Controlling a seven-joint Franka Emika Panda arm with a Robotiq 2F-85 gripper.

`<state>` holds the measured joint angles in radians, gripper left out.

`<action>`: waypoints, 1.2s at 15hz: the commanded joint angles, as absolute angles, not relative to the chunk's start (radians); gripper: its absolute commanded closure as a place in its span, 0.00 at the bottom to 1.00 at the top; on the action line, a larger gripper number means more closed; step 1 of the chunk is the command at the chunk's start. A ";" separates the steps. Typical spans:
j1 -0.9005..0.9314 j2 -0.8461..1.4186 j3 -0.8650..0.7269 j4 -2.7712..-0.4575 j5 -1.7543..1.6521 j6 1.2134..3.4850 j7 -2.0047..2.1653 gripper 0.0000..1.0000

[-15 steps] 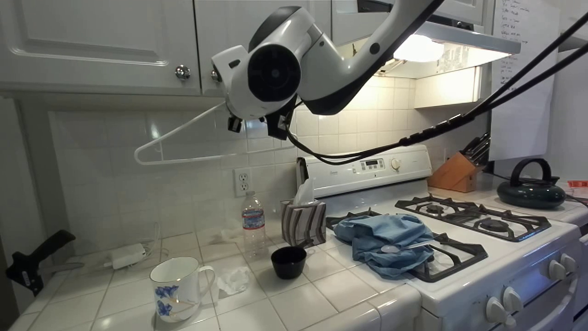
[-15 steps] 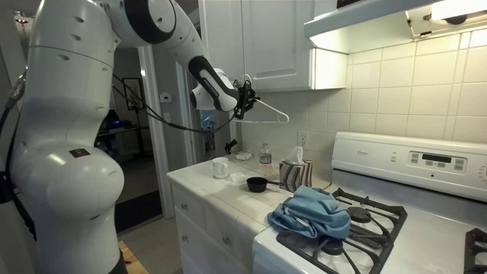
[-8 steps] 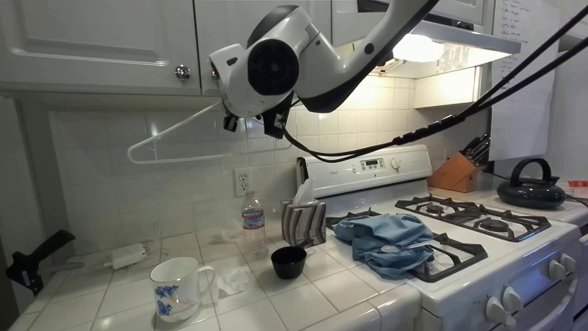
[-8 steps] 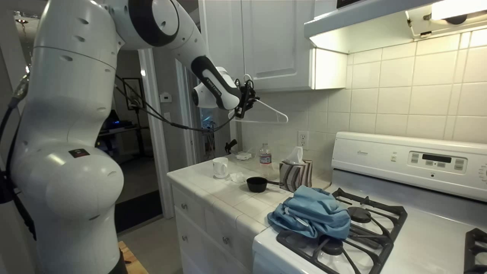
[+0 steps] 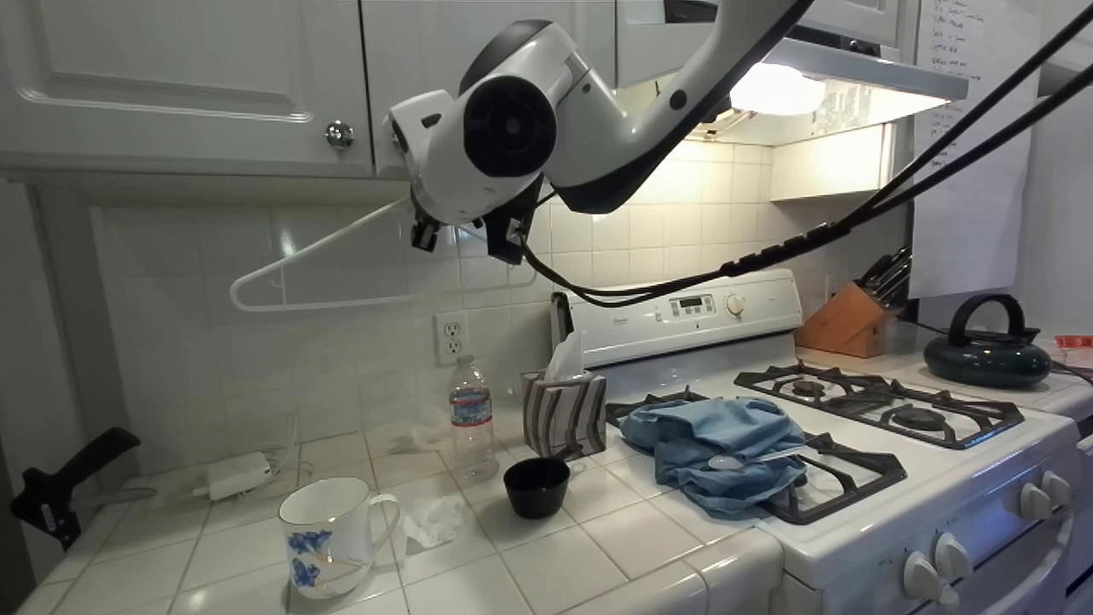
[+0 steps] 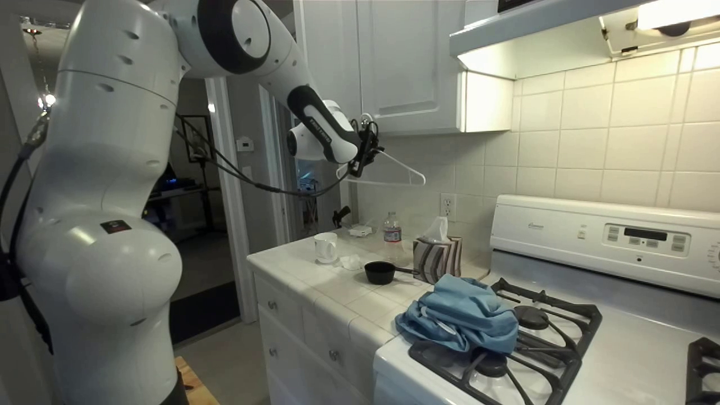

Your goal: Put the hanger on the knob of the top right cabinet door

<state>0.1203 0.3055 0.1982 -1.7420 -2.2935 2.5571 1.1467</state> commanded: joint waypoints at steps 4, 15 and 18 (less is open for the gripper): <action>0.125 0.345 0.208 -1.717 -2.298 2.558 1.189 0.98; 0.179 0.329 0.243 -1.825 -2.148 2.375 1.159 0.13; 0.245 0.308 0.257 -1.904 -1.990 2.124 1.108 0.00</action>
